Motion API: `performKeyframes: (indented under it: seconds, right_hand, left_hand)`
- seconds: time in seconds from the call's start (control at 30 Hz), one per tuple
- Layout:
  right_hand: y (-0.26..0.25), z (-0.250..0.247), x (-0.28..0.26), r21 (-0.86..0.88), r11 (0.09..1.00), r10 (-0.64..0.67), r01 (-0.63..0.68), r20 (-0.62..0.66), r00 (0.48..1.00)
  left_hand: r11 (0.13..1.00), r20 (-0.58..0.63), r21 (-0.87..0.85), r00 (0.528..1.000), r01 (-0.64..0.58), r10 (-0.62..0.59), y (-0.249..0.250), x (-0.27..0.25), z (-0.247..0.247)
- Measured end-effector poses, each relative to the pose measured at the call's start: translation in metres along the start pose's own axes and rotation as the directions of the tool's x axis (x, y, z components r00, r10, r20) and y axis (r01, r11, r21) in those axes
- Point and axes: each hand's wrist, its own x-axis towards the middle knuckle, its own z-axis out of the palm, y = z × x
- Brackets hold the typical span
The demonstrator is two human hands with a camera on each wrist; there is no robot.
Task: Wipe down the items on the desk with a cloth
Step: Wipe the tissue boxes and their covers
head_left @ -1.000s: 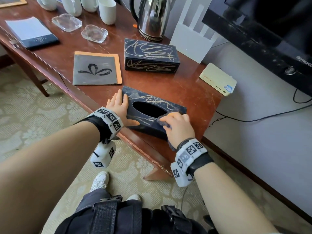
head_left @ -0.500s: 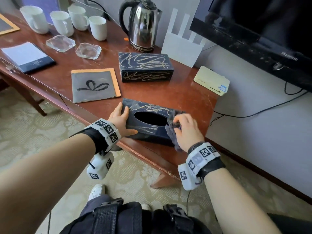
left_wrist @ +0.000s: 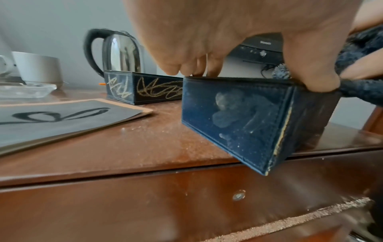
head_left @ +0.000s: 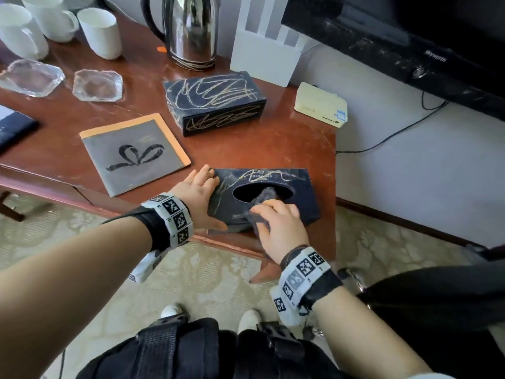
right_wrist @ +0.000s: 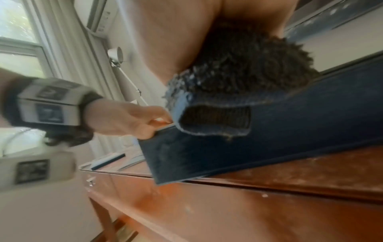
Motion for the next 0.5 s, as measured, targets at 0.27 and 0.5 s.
performKeyframes:
  seconds: [0.27, 0.5]
  right_hand:
    - [0.025, -0.029, 0.018, -0.047, 0.861, 0.505, -0.507, -0.05, 0.862]
    - [-0.045, 0.006, 0.006, 0.048, 0.998, 0.048, -0.048, 0.007, 0.999]
  left_hand:
    - [0.996, -0.012, -0.011, 0.996, -0.089, 0.089, -0.01, -0.004, -0.002]
    - [0.993, -0.008, -0.012, 0.993, -0.117, 0.117, -0.011, -0.002, -0.003]
